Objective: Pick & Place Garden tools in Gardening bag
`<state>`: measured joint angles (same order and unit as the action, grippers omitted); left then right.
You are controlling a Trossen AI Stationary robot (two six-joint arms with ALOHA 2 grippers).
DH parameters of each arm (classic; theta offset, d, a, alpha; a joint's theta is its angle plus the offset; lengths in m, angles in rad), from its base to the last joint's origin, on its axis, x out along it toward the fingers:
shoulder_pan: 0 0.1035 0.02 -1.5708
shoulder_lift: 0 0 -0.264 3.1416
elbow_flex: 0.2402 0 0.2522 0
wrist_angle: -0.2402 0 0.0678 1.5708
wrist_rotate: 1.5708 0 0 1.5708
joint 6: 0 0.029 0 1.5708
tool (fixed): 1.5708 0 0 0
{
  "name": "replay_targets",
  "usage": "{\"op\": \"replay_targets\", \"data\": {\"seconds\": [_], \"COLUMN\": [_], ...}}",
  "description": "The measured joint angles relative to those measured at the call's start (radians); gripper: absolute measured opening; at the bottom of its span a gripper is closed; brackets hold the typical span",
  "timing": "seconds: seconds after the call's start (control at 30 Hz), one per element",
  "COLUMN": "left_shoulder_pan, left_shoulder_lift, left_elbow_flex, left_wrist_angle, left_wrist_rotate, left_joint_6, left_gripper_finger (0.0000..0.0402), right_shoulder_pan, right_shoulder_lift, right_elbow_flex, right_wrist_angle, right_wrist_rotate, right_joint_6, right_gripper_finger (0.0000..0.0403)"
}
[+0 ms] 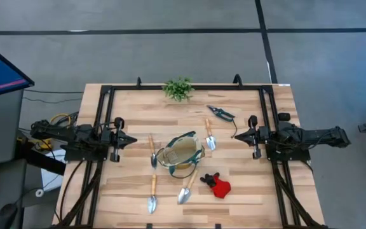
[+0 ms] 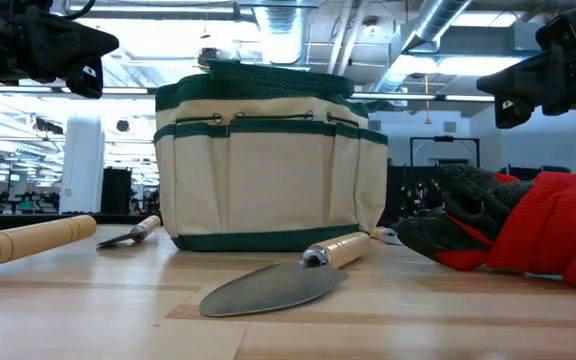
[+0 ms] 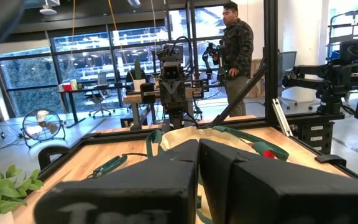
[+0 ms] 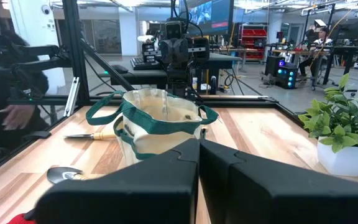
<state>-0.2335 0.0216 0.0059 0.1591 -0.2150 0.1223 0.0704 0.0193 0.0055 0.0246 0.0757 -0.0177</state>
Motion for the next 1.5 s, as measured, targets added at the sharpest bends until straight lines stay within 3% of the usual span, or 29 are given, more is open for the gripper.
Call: {"op": "replay_targets", "data": {"seconds": [1.3, 1.5], "left_shoulder_pan": [0.000, 0.000], "left_shoulder_lift": [0.000, 0.000], "left_elbow_flex": [0.000, 0.000], "left_wrist_angle": [0.001, 0.001], "left_wrist_rotate": [0.001, 0.001], "left_joint_6": [-0.002, -0.236], "left_gripper_finger": [0.0002, 0.0002], "right_shoulder_pan": [0.000, 0.000], "right_shoulder_lift": [0.000, 0.000], "right_elbow_flex": [0.000, 0.000], "right_wrist_angle": [0.000, 0.000], "right_wrist_rotate": [0.000, 0.000], "right_joint_6": [0.000, 0.000], "right_gripper_finger": [0.0000, 0.0000]}}
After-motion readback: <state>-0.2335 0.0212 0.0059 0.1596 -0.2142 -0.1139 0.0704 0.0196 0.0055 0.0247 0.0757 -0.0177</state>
